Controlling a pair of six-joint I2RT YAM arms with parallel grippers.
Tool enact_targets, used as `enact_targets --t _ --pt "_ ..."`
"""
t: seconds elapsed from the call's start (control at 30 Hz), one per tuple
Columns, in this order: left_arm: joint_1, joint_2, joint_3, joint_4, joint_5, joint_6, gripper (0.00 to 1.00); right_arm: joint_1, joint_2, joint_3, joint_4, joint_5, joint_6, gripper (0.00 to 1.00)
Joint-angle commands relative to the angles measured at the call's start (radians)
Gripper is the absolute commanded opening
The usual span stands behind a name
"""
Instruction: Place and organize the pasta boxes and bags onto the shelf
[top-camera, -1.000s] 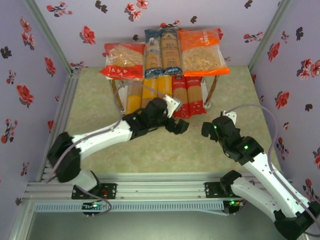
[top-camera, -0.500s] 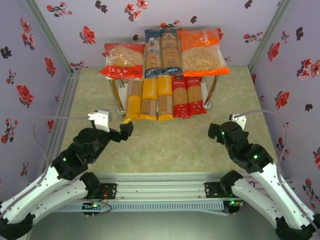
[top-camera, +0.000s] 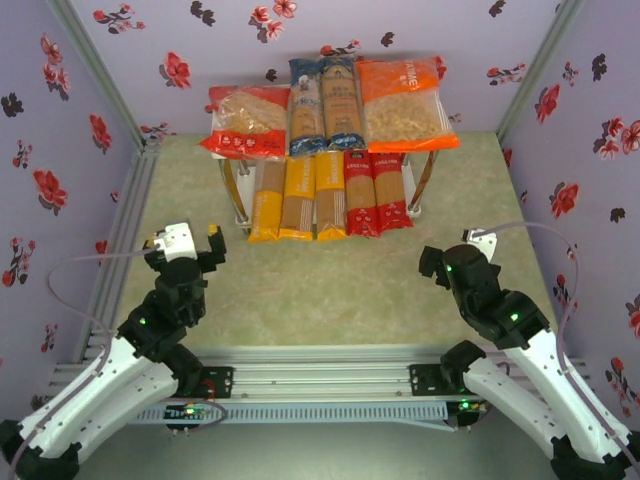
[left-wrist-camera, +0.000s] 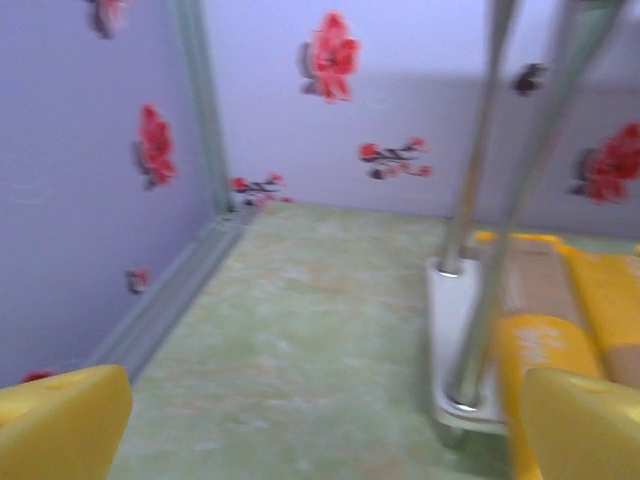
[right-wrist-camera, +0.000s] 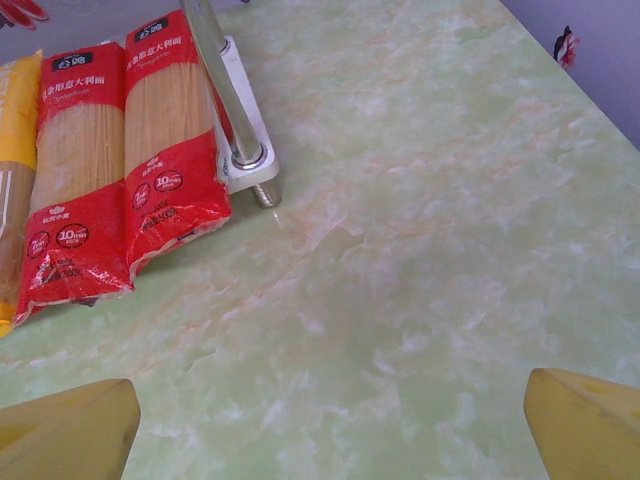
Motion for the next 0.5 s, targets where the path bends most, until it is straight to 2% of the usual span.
enact_targets --t 0.0,0.1,0.27,0.37,0.47 --pt "0.097 0.028 -0.065 0.098 -0.091 -0.010 1.00 -0.005 -0.009 -0.014 -0.002 0.025 0.000 0.99" --pt "0.175 0.051 -0.176 0.200 -0.036 -0.015 1.00 -0.005 -0.009 -0.026 0.007 0.029 0.001 0.99" --pt "0.312 0.164 -0.352 0.624 0.080 0.083 1.00 -0.005 -0.003 -0.019 0.003 0.048 -0.015 0.99" --pt "0.393 0.328 -0.391 0.879 0.130 0.198 1.00 -0.006 -0.009 -0.019 -0.009 0.073 -0.018 0.99" --pt "0.441 0.516 -0.361 0.956 0.159 0.225 1.00 -0.006 -0.008 -0.029 -0.005 0.090 -0.018 0.99"
